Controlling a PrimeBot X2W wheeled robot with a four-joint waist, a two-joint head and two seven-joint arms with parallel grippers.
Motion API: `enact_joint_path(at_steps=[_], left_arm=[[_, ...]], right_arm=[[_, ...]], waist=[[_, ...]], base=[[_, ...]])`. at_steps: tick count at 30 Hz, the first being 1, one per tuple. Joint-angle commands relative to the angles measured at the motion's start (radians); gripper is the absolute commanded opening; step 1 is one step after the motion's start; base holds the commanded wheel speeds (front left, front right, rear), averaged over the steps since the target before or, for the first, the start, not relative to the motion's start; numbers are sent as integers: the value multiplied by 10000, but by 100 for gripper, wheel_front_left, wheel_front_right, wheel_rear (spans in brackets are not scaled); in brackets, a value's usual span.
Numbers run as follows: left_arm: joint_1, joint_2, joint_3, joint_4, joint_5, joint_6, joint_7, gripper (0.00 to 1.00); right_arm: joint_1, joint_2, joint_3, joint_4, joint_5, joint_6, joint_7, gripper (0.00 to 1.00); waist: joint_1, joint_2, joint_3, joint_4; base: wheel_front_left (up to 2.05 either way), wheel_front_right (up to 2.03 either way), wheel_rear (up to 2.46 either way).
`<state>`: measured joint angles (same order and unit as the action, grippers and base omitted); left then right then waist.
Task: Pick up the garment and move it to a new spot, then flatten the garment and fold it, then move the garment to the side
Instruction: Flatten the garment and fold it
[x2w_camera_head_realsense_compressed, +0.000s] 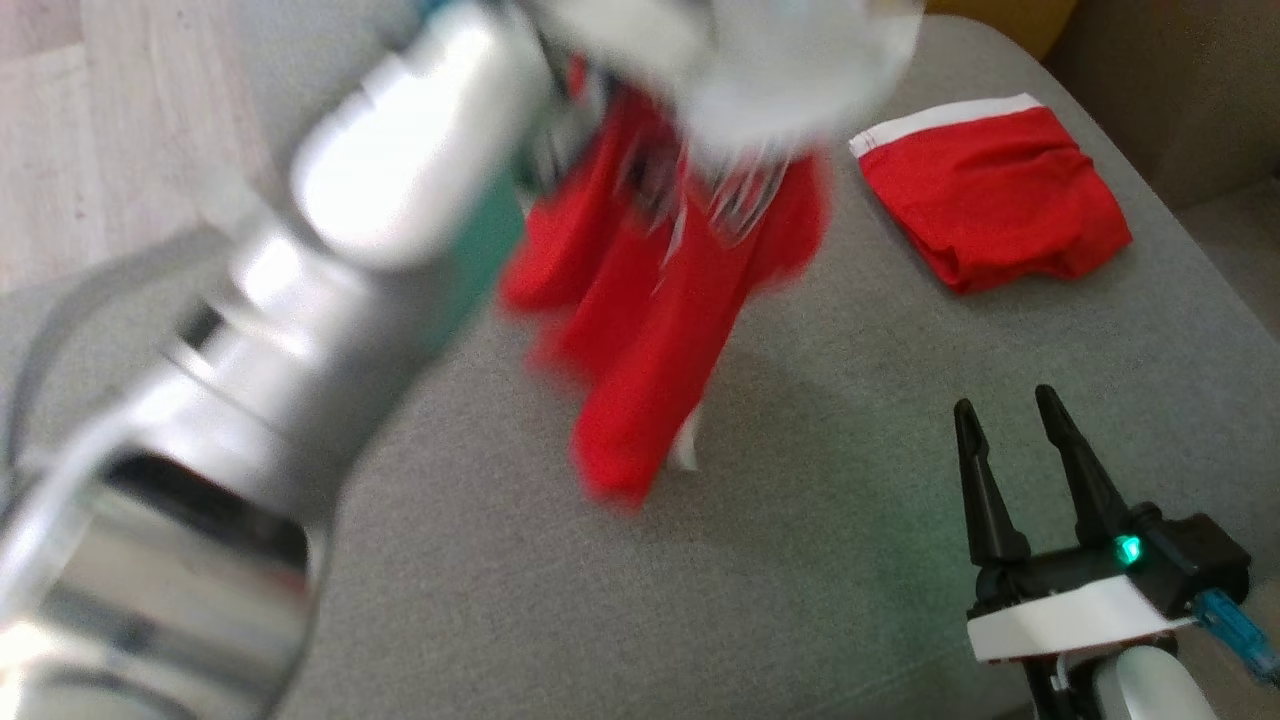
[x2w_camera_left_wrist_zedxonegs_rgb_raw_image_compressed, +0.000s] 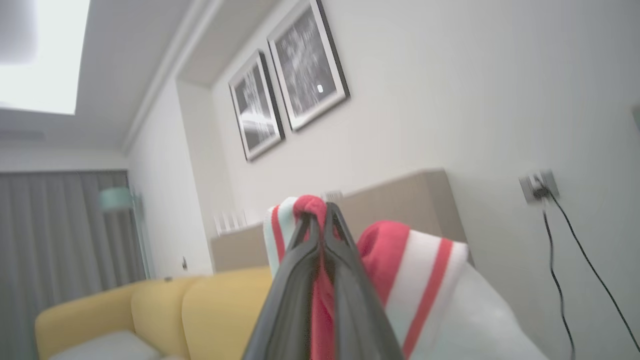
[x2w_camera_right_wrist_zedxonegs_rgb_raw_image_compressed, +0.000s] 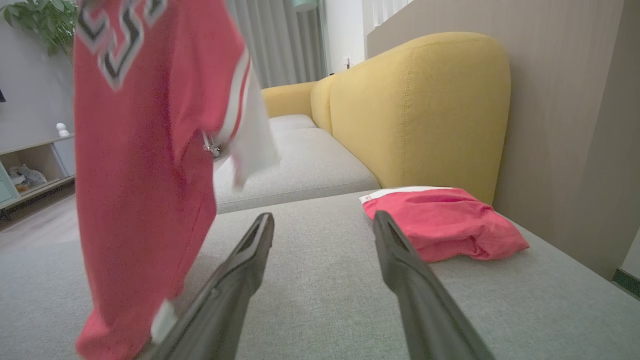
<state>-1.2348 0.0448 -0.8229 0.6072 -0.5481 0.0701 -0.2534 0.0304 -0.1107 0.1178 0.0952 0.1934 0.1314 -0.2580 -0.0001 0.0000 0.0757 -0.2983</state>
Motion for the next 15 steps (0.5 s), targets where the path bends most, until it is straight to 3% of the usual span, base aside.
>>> enact_joint_path(at_steps=[1,4,7,11,15], left_arm=[[-875,306,798,-319,-99,-9,-78,0],[-896,644,1662,-340,-280,-65,-80,0],[119,1025,2216,-301,-613,-149,-81,0],[2870,1675,2702,-586,-924,-23,-82,0],[6324,1961,3401,-1174,-1405,187,-82,0]], right_arm=[[-144,-31,169,-309,-23,-7,-38,100],[-1,-20,92,-318,-42,-7,-38,100],[215,-19,-111,-381,-56,-7,-38,100],[475,-22,-312,-494,-84,-7,-38,100],[642,-121,-523,-599,-112,-7,-38,100]], waist=[[1,0,-121,65],[1,0,-343,232],[1,0,-465,567],[1,0,-493,1078],[1,0,-361,1675]], base=[[0,0,0],[0,0,0],[0,0,0],[0,0,0],[0,0,0]])
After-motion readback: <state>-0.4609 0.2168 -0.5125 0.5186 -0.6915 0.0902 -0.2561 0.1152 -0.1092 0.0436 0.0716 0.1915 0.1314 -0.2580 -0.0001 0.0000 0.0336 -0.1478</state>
